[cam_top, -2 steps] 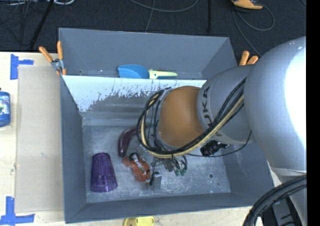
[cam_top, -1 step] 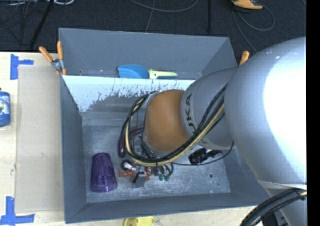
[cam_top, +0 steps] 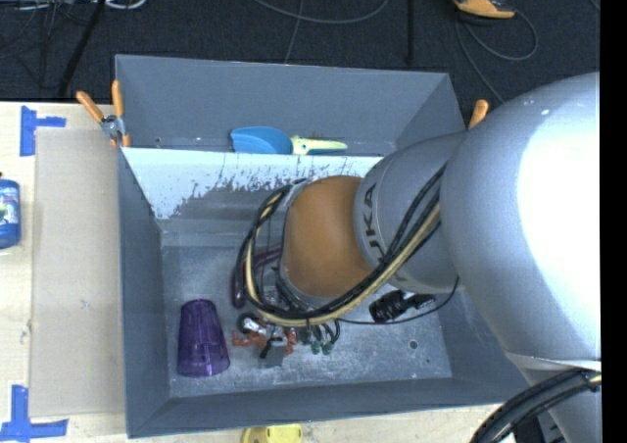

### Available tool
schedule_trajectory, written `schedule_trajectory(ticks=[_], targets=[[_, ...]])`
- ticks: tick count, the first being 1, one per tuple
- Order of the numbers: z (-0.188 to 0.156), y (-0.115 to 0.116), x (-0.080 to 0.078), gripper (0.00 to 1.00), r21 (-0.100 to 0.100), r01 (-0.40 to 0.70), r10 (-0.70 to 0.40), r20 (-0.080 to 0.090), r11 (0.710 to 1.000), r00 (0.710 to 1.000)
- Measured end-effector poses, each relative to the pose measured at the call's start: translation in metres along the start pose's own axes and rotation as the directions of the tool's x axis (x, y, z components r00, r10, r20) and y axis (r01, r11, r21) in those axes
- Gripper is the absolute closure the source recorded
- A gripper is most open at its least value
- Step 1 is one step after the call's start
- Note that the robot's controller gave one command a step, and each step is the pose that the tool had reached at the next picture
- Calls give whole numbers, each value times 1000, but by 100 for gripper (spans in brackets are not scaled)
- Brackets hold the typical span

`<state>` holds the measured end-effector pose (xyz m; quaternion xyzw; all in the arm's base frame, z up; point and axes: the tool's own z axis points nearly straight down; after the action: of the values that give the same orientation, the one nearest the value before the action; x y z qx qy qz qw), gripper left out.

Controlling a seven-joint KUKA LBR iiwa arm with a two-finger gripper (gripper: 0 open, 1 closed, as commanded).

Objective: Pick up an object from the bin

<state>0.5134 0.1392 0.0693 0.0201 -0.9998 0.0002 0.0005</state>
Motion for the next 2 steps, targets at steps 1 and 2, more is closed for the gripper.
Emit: schedule_trajectory(ticks=[1,2], targets=[[0,0,0,100,0,2,-2,0,1000,1000],[0,0,0,100,0,4,-4,0,1000,1000]])
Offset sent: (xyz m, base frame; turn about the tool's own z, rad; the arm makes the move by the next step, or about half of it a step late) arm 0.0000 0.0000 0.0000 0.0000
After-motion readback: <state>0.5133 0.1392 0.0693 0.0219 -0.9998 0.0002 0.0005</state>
